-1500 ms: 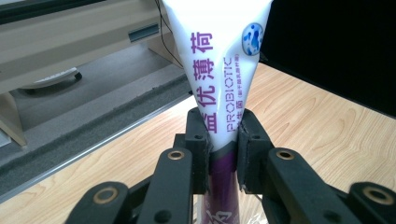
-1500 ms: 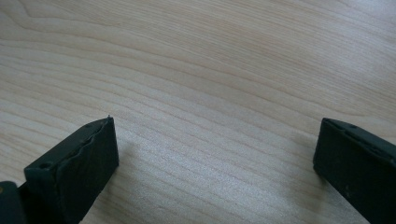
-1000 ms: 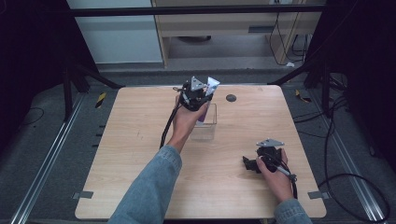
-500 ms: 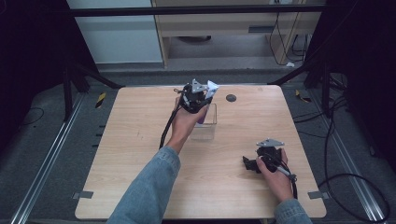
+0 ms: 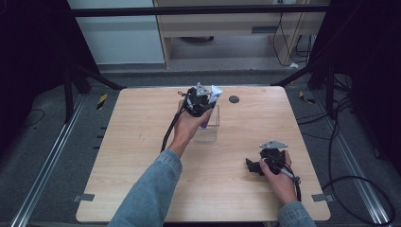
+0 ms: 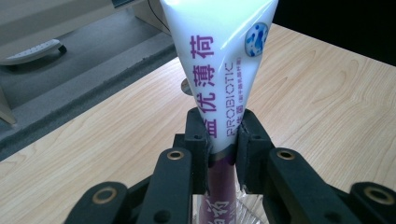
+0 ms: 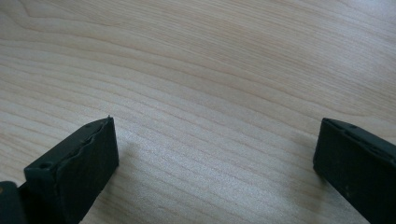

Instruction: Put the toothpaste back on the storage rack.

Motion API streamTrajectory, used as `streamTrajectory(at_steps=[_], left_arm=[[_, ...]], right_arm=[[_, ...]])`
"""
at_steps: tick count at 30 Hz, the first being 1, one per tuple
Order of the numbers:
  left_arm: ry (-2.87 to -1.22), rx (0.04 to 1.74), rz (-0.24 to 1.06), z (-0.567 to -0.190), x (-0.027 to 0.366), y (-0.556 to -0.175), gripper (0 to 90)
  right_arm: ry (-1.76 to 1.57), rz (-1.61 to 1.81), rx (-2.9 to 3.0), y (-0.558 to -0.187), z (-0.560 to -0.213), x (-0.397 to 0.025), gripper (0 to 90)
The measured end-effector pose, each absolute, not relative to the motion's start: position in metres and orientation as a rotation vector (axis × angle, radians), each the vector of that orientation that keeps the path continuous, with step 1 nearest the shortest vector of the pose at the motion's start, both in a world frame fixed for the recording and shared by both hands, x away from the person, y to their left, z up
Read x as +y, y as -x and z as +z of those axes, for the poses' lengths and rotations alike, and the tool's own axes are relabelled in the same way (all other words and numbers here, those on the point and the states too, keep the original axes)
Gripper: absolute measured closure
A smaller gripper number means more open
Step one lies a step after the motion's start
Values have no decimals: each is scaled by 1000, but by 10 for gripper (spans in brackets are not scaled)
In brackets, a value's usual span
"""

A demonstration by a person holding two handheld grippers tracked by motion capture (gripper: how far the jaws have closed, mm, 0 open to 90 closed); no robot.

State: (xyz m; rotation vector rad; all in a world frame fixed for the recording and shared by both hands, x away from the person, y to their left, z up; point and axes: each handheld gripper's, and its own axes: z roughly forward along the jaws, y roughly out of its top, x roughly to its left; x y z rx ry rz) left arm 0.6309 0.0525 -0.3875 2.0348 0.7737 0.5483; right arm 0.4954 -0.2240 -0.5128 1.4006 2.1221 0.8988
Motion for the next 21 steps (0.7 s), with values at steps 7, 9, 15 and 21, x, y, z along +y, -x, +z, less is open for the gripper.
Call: streamTrajectory(at_steps=[7,9,15,21], left_arm=[[-2038,783,544,-390,53,-630,765],[-2043,784,542,-390,54,-629,765],[-2040,787,550,-389,56,-628,765],[-2063,785,560,-389,57,-626,765]], right_arm=[[-1400,898,2123,-495,-513,-224,3],[-1400,899,2123,-495,-513,-224,4],[-1400,899,2123,-495,-513,-224,3],[-1401,899,2122,-495,-513,-224,3]])
